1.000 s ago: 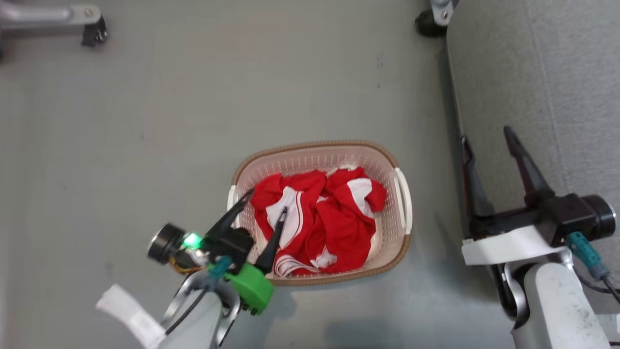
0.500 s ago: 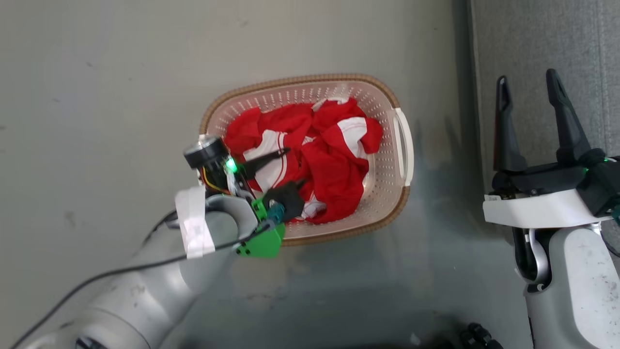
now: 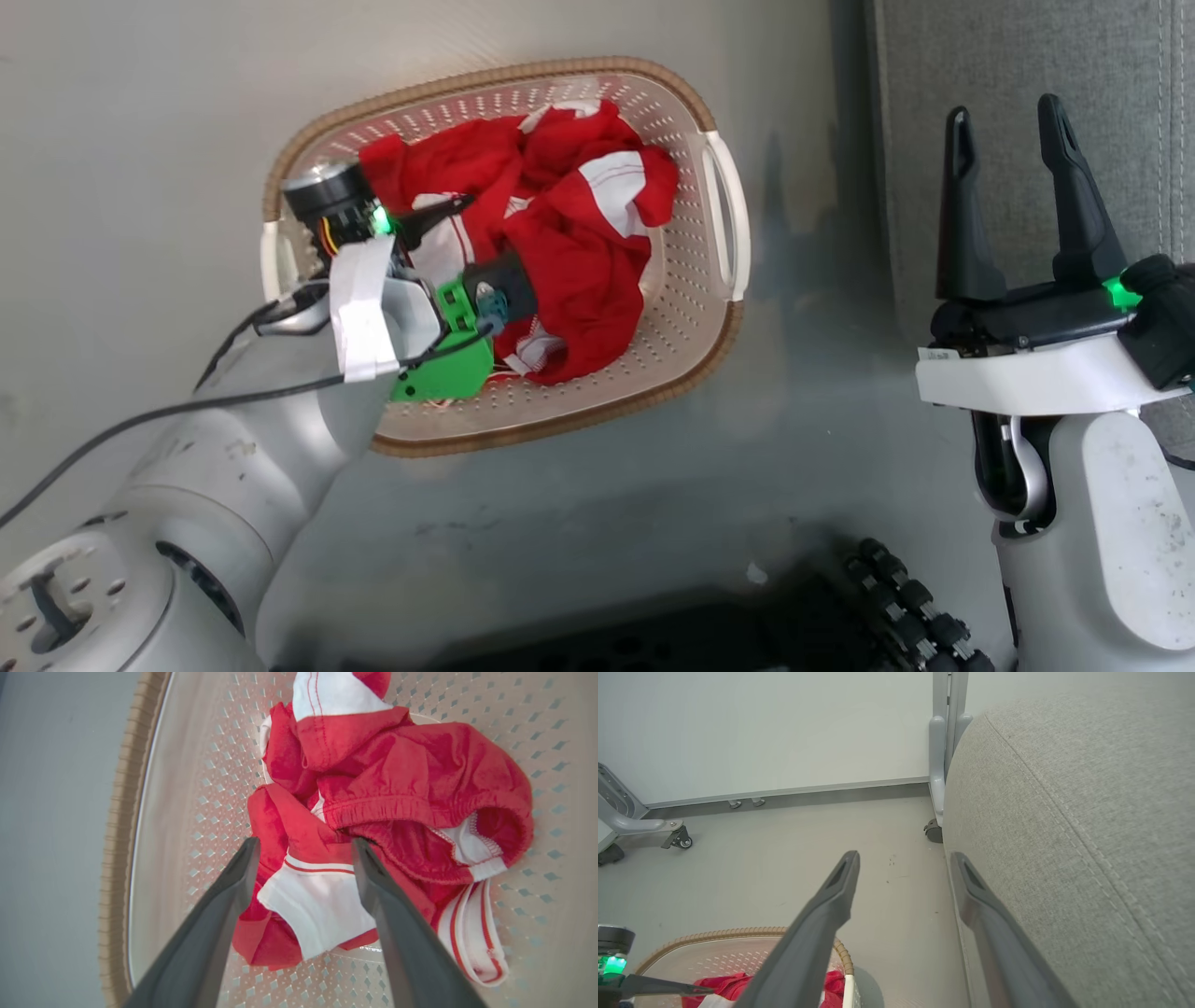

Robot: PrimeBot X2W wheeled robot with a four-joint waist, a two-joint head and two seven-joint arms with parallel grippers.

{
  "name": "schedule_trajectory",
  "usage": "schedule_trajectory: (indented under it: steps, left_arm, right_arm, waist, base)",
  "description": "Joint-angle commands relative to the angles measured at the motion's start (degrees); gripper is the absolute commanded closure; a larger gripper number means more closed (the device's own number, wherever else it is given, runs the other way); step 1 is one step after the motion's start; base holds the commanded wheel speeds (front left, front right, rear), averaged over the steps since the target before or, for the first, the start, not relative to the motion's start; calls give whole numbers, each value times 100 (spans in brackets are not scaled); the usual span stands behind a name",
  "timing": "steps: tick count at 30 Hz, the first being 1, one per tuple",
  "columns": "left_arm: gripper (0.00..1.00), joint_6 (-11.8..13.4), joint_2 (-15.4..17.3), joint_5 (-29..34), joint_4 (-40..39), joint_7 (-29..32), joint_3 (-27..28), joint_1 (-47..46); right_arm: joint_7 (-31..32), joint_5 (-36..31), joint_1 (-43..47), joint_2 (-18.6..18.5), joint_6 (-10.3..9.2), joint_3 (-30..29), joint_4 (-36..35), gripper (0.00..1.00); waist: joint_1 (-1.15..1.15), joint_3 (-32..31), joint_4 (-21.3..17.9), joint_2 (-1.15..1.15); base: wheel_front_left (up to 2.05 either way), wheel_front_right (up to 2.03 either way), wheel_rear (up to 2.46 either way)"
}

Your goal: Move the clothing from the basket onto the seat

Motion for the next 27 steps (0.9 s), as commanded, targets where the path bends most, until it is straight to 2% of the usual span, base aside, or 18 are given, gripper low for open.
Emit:
schedule_trajectory:
  steps: [1,10,19,20,21,27]
  left_arm:
    - [0,-10,27,-90,63,44,-34,-149]
    - [0,-10,134,-619,241,358,-167,-446]
    - [0,-10,165,-808,305,556,-229,-722]
    - [54,-10,169,-869,310,510,-196,-758]
    - [100,-10,160,-892,316,501,-192,-716]
    - [100,94,94,-1040,330,318,-130,-473]
  right_arm:
    - [-17,66,-99,0,0,5,17,0]
    - [-17,282,-302,0,-1,-182,-72,0]
    - [-3,325,-368,0,2,-167,-117,0]
    - [-3,340,-360,-1,2,-156,-118,0]
    - [-3,354,-348,-2,1,-143,-108,0]
    - [-4,222,-242,-3,1,-70,31,0]
  waist:
    - [-1,299,-275,0]
    - [-1,714,-377,0]
    - [-1,983,-369,0]
    - [-1,990,-364,0]
    - [-1,981,-359,0]
    - [-1,685,-244,0]
  base:
    - [0,0,0]
    - [0,0,0]
    - [0,0,0]
    - [0,0,0]
    - [0,0,0]
    - [0,0,0]
